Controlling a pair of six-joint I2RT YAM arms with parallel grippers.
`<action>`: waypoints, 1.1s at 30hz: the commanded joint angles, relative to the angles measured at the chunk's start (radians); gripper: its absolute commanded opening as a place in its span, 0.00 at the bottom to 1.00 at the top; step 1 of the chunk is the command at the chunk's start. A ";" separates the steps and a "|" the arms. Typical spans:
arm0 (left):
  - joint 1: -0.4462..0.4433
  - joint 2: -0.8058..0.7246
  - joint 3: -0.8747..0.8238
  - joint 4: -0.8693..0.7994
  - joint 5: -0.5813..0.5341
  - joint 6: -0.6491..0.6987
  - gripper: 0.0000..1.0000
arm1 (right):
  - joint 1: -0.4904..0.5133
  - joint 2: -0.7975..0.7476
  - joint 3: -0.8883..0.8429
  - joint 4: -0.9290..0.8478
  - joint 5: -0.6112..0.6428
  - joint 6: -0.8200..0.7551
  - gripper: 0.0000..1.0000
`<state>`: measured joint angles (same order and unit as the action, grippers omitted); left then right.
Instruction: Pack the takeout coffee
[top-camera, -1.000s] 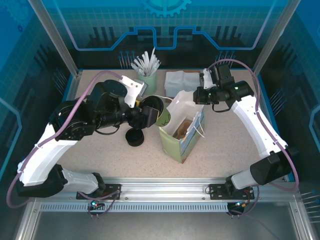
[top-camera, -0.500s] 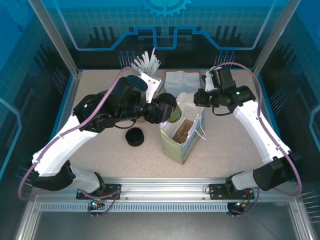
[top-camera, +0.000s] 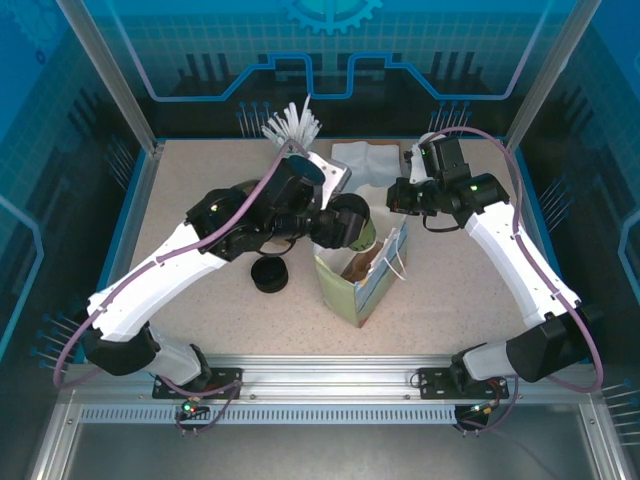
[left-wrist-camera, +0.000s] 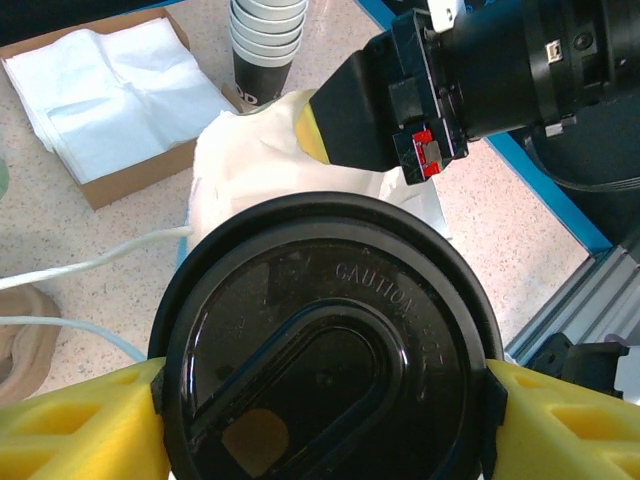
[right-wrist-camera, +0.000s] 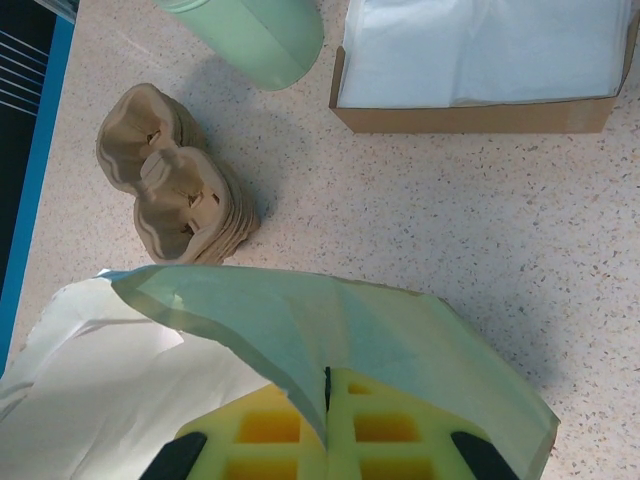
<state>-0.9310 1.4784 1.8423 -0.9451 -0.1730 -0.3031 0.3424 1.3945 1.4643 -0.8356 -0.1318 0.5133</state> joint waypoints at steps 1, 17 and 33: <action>0.009 -0.016 -0.049 0.086 0.026 0.050 0.72 | 0.016 0.006 0.039 0.034 -0.019 0.007 0.00; 0.026 -0.018 -0.247 0.332 0.027 0.146 0.71 | 0.026 0.022 0.034 0.063 -0.060 -0.168 0.00; 0.020 -0.037 -0.312 0.325 -0.040 0.095 0.69 | 0.036 -0.086 -0.071 0.144 -0.108 -0.165 0.00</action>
<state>-0.9123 1.4792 1.5444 -0.6407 -0.1867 -0.1848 0.3664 1.3308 1.4048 -0.7498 -0.2031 0.3576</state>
